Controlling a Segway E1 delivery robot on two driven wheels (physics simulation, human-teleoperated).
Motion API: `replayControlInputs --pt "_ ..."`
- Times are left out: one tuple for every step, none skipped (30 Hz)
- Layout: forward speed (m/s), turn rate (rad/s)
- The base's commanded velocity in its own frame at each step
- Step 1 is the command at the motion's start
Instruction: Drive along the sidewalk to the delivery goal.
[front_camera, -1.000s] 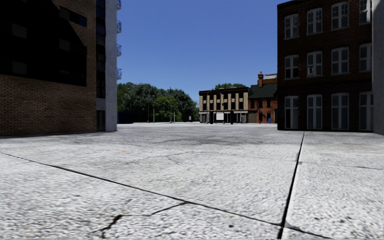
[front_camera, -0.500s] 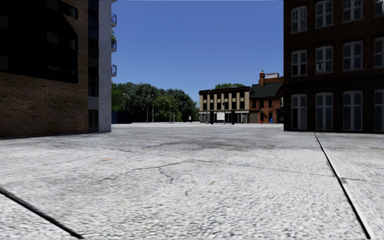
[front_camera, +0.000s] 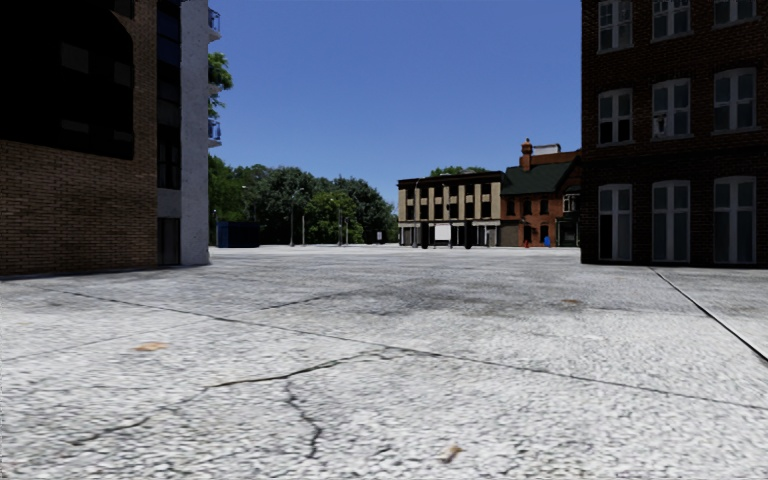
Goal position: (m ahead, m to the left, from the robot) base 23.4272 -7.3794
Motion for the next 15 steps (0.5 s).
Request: replayControlInputs --pt "2.00 -0.16" --pt "2.00 -0.16" --pt "2.00 -0.16" --pt "2.00 -0.16" --pt "2.00 -0.16" --pt "2.00 -0.16" --pt "2.00 -0.16" --pt "2.00 -0.16" --pt "2.00 -0.16" --pt "2.00 -0.16" --pt "2.00 -0.18" --pt "2.00 -0.22" --pt "2.00 -0.29" --pt "2.00 -0.29" --pt "2.00 -0.33"
